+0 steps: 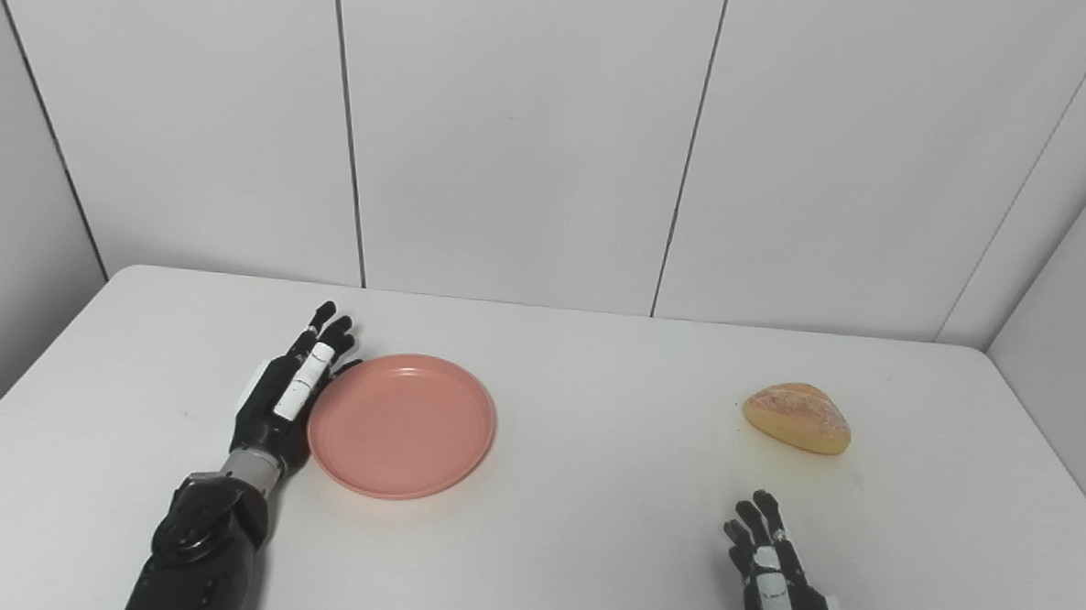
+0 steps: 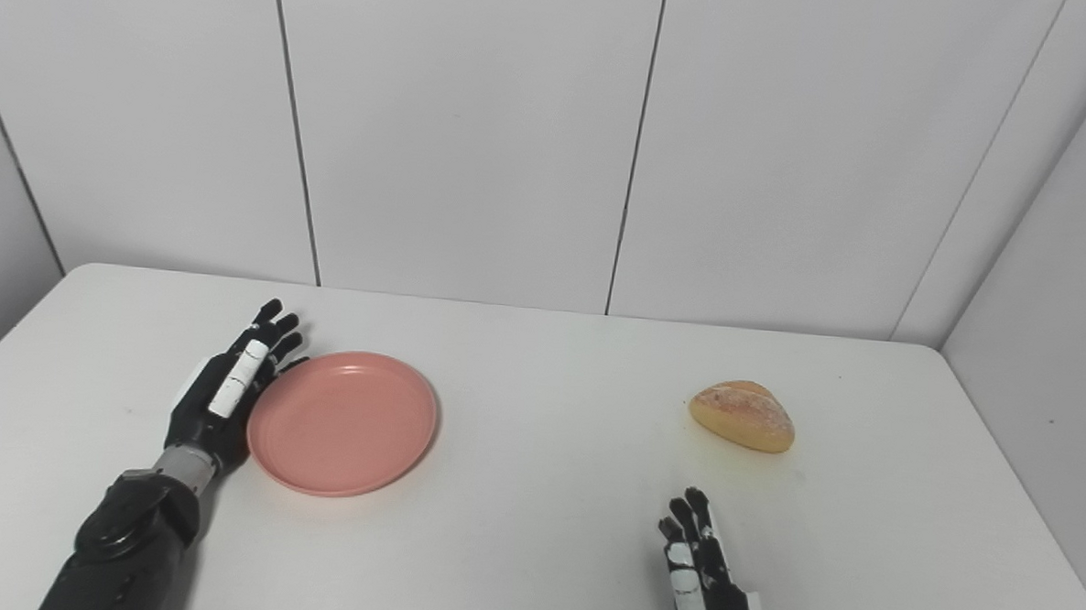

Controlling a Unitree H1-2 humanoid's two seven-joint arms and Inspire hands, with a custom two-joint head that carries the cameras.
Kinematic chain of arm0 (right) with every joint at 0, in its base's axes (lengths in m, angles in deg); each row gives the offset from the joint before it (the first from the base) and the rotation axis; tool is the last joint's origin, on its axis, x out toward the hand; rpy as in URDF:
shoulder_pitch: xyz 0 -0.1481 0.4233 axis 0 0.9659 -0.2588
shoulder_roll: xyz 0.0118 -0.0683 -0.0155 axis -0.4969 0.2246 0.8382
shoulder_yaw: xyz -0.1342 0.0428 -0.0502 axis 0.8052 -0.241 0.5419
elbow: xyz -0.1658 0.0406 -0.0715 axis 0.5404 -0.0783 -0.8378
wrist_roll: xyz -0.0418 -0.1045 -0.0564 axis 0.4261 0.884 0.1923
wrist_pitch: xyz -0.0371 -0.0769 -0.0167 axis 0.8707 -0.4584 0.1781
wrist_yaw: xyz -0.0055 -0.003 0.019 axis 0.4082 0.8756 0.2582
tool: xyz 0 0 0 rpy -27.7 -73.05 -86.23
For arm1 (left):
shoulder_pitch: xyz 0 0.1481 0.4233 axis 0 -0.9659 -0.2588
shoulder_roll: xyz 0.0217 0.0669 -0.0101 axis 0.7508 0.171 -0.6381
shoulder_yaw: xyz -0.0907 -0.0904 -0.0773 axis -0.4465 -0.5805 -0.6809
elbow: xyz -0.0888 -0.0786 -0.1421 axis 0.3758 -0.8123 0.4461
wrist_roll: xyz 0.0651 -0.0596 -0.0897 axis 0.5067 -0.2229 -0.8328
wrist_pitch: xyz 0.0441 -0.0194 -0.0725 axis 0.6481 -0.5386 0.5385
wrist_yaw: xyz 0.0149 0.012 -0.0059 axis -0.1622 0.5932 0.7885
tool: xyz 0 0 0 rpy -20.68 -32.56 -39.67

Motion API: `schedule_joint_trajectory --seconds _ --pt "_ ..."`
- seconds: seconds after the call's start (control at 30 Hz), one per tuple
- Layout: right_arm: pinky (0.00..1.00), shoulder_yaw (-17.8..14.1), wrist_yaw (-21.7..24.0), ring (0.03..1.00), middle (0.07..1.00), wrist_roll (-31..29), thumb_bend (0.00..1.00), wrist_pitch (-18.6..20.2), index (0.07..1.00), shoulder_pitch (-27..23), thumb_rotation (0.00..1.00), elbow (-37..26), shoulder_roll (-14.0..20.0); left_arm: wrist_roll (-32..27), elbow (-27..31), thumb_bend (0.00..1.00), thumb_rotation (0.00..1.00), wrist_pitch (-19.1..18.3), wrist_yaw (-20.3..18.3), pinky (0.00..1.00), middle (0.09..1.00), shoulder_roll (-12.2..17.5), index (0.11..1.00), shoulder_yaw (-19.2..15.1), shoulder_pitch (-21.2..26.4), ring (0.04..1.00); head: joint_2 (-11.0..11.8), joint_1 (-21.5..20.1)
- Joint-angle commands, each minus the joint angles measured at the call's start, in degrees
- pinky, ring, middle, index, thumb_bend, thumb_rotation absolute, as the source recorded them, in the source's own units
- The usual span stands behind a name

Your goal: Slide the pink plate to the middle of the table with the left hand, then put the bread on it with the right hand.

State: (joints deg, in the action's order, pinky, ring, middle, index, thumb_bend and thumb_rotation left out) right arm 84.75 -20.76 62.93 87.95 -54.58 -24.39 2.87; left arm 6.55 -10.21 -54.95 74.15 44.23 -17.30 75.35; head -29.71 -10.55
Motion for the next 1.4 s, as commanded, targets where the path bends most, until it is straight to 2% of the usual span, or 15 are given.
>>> schedule_joint_trajectory --seconds 0.0,0.13,0.47,0.8,1.07,1.37 --pt "0.97 1.35 0.99 0.934 0.947 0.1 0.89 2.95 0.962 -0.2 0.86 0.13 -0.97 -0.25 1.44 0.95 0.66 -1.89 0.53 0.88 0.968 -0.94 0.973 0.26 -0.03 0.966 -0.18 -0.51" --pt "0.97 1.46 0.94 0.935 0.947 0.19 0.88 3.19 0.961 -0.32 0.86 0.29 -1.14 0.41 2.92 0.94 0.66 -2.85 1.28 0.89 0.969 -2.17 0.977 0.61 -0.66 0.966 -0.21 -0.99" --pt "0.96 1.6 0.88 0.925 0.945 0.39 0.88 3.66 0.957 -0.43 0.86 0.03 -1.35 2.34 5.45 0.88 0.68 -4.45 3.46 0.86 0.956 -3.72 0.968 2.41 -1.87 0.95 -0.49 -0.9" --pt "0.96 1.84 0.79 0.925 0.946 0.65 0.89 3.31 0.96 -0.64 0.86 0.48 -1.64 3.34 9.31 0.89 0.69 -8.25 5.09 0.88 0.958 -5.25 0.973 3.75 -3.4 0.96 -0.63 -2.16" --pt "0.96 2.65 0.51 0.931 0.947 1.69 0.88 3.0 0.961 -0.95 0.86 1.15 -2.84 4.01 9.98 0.86 0.69 -5.43 7.69 0.85 0.959 -7.57 0.956 3.43 -4.25 0.927 -0.53 -5.58" --pt "0.97 3.32 0.18 0.929 0.949 2.78 0.85 2.61 0.969 -1.07 0.86 1.22 -3.29 4.42 10.44 0.85 0.67 -4.63 8.03 0.85 0.941 -9.17 0.936 3.76 -4.72 0.919 -0.67 -6.57"
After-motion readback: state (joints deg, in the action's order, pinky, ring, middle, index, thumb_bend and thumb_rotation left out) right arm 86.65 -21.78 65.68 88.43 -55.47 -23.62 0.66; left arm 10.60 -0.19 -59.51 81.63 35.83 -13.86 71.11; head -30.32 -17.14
